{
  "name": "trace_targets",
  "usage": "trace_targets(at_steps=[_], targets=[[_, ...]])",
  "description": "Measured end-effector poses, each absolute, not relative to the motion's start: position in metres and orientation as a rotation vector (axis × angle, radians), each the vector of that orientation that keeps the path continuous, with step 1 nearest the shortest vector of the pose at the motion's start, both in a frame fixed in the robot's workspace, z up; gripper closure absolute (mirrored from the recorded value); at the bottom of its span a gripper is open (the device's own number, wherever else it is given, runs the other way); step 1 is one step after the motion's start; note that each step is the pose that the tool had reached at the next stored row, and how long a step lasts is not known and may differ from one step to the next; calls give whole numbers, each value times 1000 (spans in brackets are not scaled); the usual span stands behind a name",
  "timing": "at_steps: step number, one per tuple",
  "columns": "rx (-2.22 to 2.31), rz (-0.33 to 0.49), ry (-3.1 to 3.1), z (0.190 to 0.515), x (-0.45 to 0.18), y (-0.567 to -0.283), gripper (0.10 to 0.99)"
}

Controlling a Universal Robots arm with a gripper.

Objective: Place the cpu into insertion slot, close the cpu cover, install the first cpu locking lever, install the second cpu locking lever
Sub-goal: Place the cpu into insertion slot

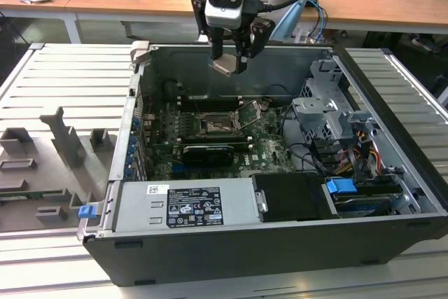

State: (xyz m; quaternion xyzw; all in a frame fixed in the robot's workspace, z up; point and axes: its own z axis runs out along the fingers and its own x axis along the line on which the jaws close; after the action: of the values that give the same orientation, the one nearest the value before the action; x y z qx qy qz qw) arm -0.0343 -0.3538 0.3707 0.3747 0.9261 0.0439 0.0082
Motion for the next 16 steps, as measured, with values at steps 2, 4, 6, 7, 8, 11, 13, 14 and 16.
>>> trace_targets(at_steps=[2,4,6,7,8,11,13,14,16], targets=[[1195,136,2883,371,-34,-354,545],[1212,135,2875,371,-34,-354,545],[1233,134,2866,371,-34,-354,545],[1238,134,2863,371,-34,-354,545],[1249,133,2858,371,-34,-354,545],[1272,132,2847,371,-34,-354,545],[1296,130,2835,371,-34,-354,545],[1308,130,2829,371,-34,-354,545],[1334,126,2815,371,-34,-354,545]])
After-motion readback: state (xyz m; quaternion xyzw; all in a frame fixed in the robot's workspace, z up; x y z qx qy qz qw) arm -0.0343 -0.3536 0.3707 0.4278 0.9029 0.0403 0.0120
